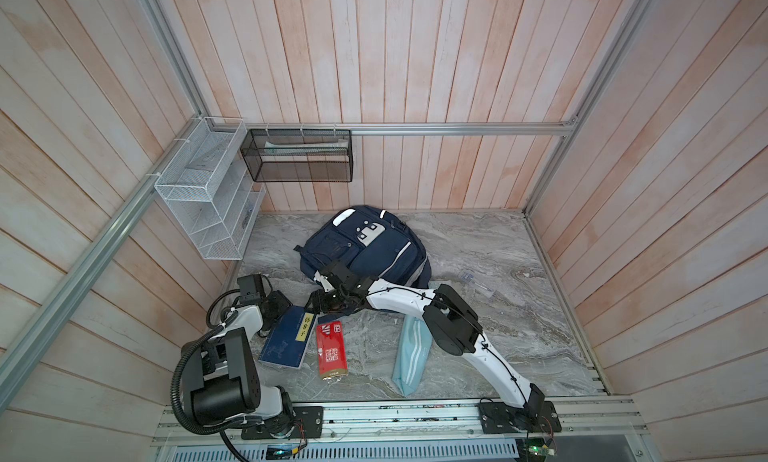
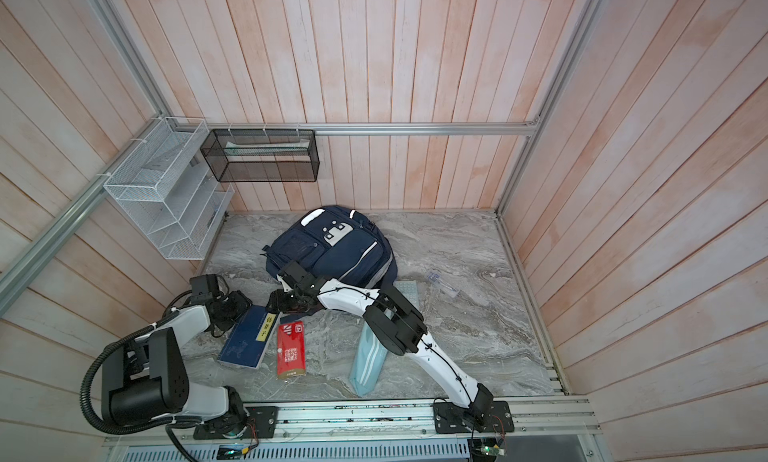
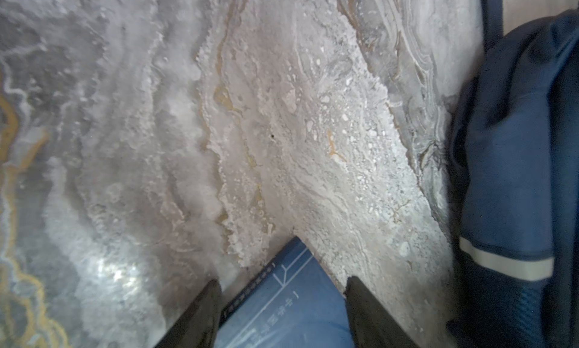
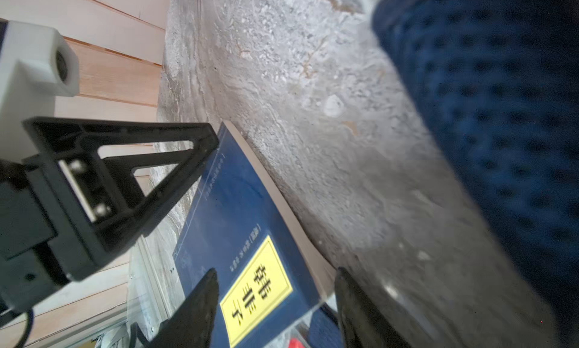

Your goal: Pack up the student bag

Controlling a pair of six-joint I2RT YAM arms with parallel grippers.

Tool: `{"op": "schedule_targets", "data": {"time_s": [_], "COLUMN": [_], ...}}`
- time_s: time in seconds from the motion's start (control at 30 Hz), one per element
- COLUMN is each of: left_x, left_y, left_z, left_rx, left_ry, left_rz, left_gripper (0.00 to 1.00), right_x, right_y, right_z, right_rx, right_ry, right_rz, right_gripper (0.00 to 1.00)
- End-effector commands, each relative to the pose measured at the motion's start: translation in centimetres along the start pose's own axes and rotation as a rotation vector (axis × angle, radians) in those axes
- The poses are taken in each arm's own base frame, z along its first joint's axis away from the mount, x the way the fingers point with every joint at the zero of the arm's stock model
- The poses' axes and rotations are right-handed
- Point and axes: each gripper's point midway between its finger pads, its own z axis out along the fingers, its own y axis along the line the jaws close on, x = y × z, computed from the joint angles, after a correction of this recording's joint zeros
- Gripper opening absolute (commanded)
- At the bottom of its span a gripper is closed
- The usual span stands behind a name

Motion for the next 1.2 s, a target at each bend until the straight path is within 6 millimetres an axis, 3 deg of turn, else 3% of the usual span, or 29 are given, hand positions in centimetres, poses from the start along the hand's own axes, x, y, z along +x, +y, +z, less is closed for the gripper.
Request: {"op": "schedule_targets", "data": {"time_s": [0.0,0.1,0.3,0.4,0.5,0.6,0.77,0.93,1.03,1.17], "left_x": [2.8,2.8,2.6,2.2,1.6,0.5,-1.7,-3.6,-3.6,-2.8], "left_y": [0.5,0.5,0.4,0.1,-0.6,-2.6,-7.9,-13.9,-16.9,-20.4], "left_z": [0.5,0.5,0.5,0.2,-0.3,-1.5,-5.7,-11.4,-14.2,-17.4], "left_rx": [0.013,0.011,0.014,0.017,0.043,0.119,0.325,0.561,0.66,0.772], "left_ry": [0.095,0.096,0.093,0.081,0.067,0.046,-0.027,-0.141,-0.164,-0.187], "left_rz": [-0.018,-0.016,-0.012,-0.009,-0.007,0.008,0.086,0.211,0.275,0.394], "left_gripper": [0.65,0.65,0.65,0.65,0.65,0.65,0.72,0.75,0.76,0.78], "right_x": [2.5,2.1,0.5,-0.4,-2.2,-4.7,-9.4,-11.7,-11.9,-11.6], "right_y": [-1.4,-1.3,-1.1,-0.6,1.7,5.2,10.3,11.4,12.3,11.9], "right_z": [2.6,2.9,1.9,1.0,-1.0,-4.4,-12.0,-19.4,-24.0,-28.1], "right_rx": [-0.016,-0.029,-0.042,-0.028,-0.076,-0.193,-0.314,-0.368,-0.455,-0.411], "right_ry": [0.079,0.081,0.041,0.011,-0.032,-0.085,-0.194,-0.301,-0.338,-0.374], "right_rz": [0.044,0.045,0.026,-0.008,-0.072,-0.142,-0.252,-0.247,-0.253,-0.29], "right_gripper": [0.55,0.46,0.08,0.0,0.0,0.0,0.0,0.0,0.0,0.0]}}
